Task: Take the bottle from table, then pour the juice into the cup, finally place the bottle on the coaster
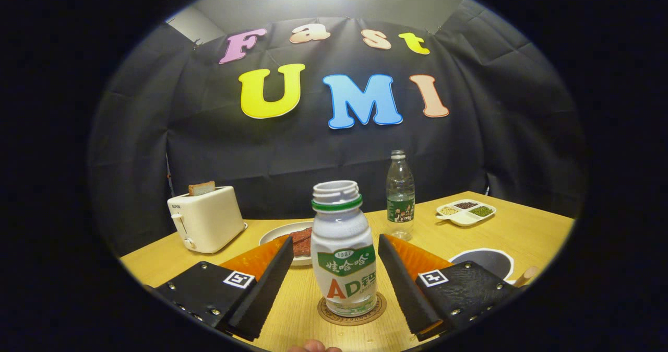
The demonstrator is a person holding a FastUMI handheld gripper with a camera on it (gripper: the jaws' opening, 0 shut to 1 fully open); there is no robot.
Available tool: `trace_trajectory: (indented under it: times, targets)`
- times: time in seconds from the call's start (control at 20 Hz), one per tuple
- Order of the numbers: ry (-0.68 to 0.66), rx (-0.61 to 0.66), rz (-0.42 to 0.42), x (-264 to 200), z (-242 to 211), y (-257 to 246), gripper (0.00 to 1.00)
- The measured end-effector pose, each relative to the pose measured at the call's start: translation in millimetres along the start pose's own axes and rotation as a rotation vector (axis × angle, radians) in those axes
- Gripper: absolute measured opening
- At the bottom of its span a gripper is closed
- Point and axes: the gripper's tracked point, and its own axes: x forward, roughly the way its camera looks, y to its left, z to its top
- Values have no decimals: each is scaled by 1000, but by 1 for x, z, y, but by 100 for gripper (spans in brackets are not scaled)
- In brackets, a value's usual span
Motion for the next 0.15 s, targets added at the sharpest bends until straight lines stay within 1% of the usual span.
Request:
trace_trajectory:
  times: [0.15]
  targets:
    - [-48, -35, -7, -20, 37, -3, 98]
